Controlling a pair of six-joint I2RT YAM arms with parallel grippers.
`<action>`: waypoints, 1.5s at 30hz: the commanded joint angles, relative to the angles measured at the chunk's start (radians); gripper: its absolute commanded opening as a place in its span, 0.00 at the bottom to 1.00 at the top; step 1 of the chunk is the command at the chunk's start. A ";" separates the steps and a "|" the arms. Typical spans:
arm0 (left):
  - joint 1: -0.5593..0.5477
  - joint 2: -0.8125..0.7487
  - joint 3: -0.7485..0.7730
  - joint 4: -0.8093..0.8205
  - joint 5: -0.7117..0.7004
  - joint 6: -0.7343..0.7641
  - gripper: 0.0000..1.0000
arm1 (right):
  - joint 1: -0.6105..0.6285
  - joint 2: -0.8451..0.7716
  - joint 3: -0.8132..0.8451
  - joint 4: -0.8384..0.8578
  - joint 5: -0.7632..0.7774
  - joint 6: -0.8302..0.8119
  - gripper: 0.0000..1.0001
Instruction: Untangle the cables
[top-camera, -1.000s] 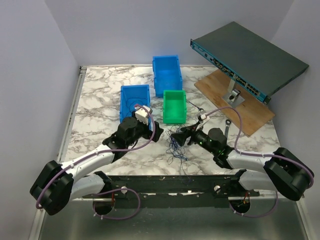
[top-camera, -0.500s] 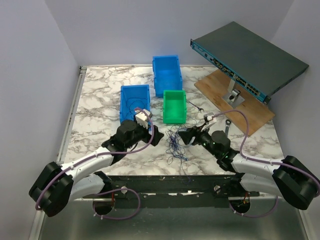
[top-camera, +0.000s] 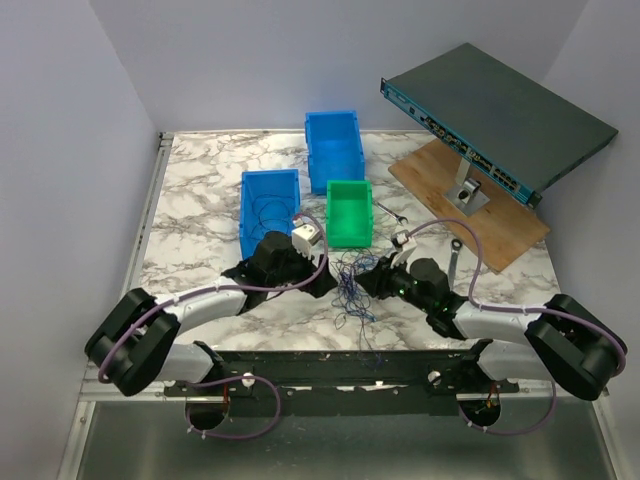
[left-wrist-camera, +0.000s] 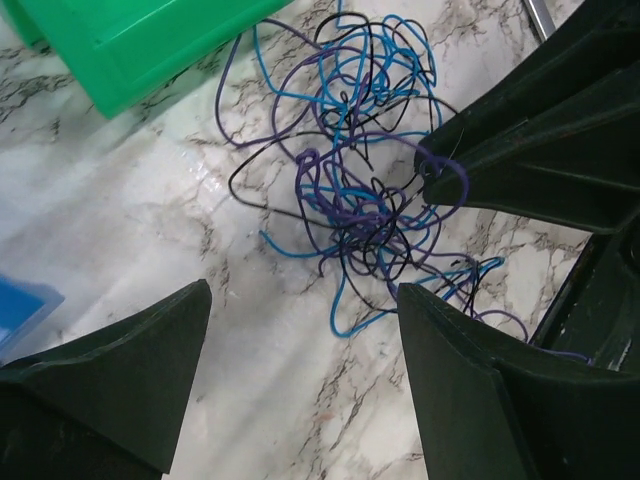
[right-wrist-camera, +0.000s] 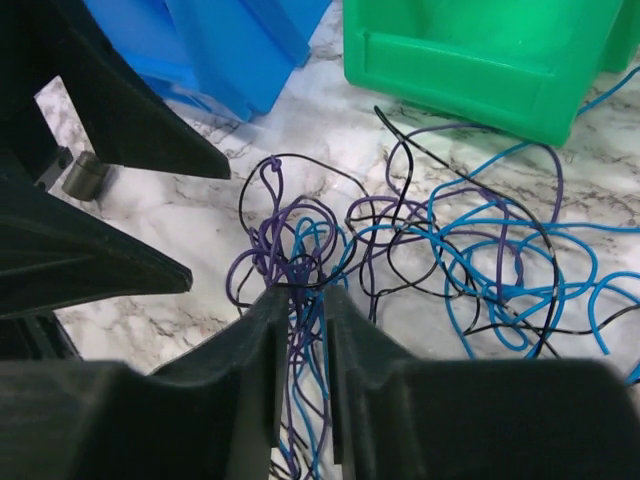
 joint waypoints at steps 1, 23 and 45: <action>-0.018 0.084 0.103 -0.017 0.086 -0.010 0.75 | 0.003 -0.006 0.023 0.009 -0.009 0.002 0.19; -0.045 0.317 0.319 -0.258 0.026 0.020 0.00 | 0.002 -0.205 0.009 -0.319 0.582 0.132 0.45; -0.045 0.298 0.319 -0.292 -0.018 0.042 0.00 | -0.133 -0.007 0.140 -0.479 0.573 0.260 0.58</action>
